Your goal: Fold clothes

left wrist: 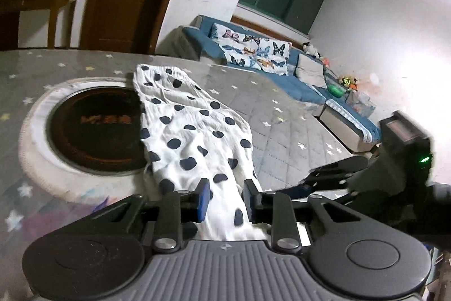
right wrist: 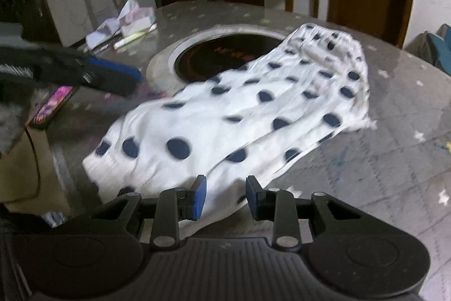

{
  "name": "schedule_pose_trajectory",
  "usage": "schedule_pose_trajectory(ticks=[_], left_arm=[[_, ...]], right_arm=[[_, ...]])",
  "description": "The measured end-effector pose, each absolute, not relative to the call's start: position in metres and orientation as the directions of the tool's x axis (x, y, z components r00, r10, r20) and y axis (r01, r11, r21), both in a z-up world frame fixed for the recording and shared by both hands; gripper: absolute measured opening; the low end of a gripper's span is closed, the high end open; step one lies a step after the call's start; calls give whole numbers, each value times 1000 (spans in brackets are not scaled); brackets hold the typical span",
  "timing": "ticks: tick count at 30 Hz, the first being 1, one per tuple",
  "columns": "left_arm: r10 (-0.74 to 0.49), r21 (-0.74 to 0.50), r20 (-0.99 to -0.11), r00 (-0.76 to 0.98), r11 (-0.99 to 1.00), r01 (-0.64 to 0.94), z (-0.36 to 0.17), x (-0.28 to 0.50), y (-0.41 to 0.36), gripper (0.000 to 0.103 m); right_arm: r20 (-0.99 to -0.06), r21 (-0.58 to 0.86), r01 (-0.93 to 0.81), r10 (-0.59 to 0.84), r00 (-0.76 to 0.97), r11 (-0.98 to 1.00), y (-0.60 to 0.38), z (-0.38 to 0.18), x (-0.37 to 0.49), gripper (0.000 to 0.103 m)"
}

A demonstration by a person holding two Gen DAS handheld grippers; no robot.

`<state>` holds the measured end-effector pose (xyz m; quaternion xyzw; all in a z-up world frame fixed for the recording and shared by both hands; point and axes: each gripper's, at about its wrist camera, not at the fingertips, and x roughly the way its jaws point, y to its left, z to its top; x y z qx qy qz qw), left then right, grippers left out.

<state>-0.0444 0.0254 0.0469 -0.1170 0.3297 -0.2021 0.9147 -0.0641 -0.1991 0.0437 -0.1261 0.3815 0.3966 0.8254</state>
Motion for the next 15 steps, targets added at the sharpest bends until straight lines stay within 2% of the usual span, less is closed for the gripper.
schedule_pose_trajectory(ticks=[7, 15], left_arm=[[-412, -349, -644, 645, 908, 231, 10, -13, 27, 21], [-399, -351, -666, 630, 913, 206, 8, -17, 38, 21]], right_arm=[[-674, 79, -687, 547, 496, 722, -200, 59, -15, 30], [-716, 87, -632, 489, 497, 770, -192, 30, 49, 30]])
